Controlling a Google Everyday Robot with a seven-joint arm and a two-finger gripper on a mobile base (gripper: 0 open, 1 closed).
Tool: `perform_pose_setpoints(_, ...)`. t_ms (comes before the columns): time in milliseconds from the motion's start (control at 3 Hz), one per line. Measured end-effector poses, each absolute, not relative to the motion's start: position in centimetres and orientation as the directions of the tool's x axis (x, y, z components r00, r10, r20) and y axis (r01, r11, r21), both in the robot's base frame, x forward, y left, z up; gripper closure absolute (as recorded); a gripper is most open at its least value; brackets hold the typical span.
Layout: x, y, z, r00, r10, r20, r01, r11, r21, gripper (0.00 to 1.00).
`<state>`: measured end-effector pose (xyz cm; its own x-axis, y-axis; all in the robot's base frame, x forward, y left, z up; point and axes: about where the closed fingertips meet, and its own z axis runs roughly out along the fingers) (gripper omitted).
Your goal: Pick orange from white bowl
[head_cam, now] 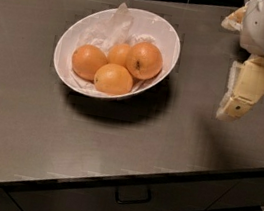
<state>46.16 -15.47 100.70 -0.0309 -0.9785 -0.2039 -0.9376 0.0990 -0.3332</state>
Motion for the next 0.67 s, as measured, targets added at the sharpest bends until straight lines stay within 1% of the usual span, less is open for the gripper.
perform_pose_setpoints(333,46.2,-15.2,100.9,-0.024,-0.979,-0.204,-0.937,0.093,-0.338,0.0)
perform_pose_setpoints(667,47.0,-13.5,101.4,0.027,-0.98,-0.197,-0.936,0.045,-0.35,0.0)
